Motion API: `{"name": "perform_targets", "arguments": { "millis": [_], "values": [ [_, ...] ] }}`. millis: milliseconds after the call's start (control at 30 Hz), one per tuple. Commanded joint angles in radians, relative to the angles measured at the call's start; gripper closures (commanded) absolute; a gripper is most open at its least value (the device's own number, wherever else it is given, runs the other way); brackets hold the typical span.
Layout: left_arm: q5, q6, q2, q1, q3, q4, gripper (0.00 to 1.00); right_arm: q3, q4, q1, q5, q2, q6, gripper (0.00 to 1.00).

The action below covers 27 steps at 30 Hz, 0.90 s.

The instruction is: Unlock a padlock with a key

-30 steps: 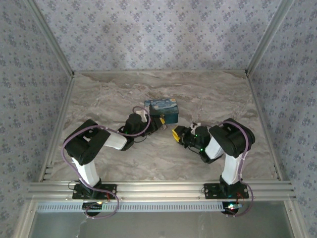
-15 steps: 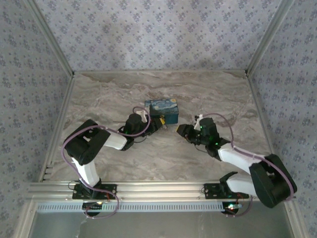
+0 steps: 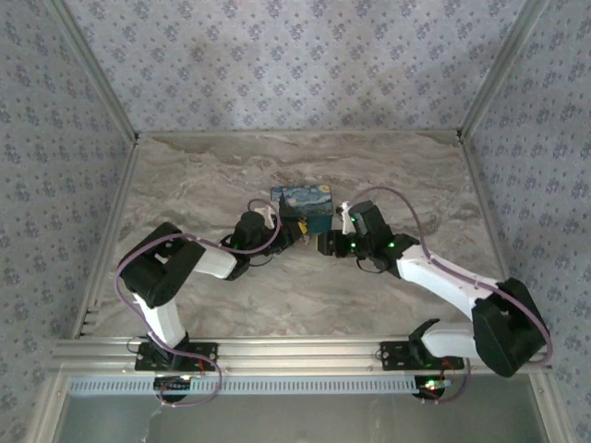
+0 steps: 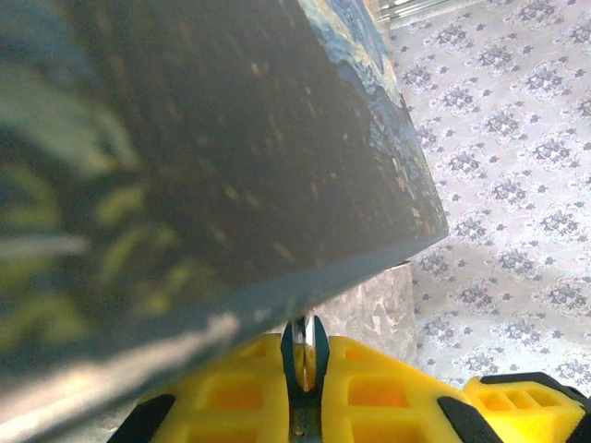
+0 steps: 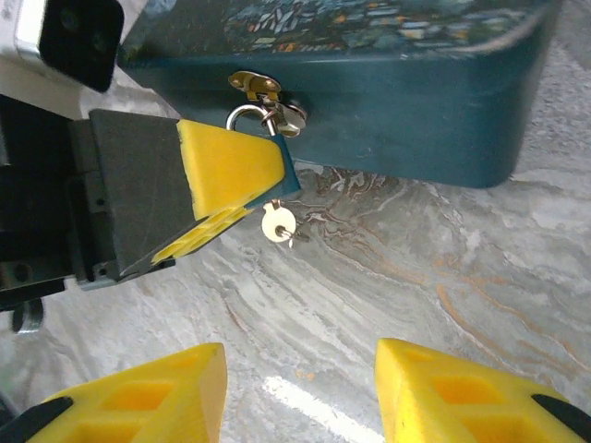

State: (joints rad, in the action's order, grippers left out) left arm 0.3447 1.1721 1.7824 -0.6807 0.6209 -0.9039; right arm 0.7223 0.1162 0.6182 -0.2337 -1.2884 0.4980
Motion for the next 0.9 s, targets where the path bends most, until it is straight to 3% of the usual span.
{"name": "perform_targets", "arguments": {
  "millis": [0, 467, 867],
  "values": [
    [0.028, 0.004, -0.049, 0.004, 0.043, 0.003, 1.0, 0.058, 0.036, 0.039, 0.06, -0.061, -0.106, 0.52],
    [0.044, 0.008, -0.069, 0.014, 0.043, 0.013, 1.0, 0.158, 0.002, 0.11, 0.182, -0.221, -0.199, 0.53],
    [0.046, 0.012, -0.08, 0.017, 0.042, 0.011, 1.0, 0.21, -0.019, 0.13, 0.216, -0.287, -0.24, 0.52]
  ]
}}
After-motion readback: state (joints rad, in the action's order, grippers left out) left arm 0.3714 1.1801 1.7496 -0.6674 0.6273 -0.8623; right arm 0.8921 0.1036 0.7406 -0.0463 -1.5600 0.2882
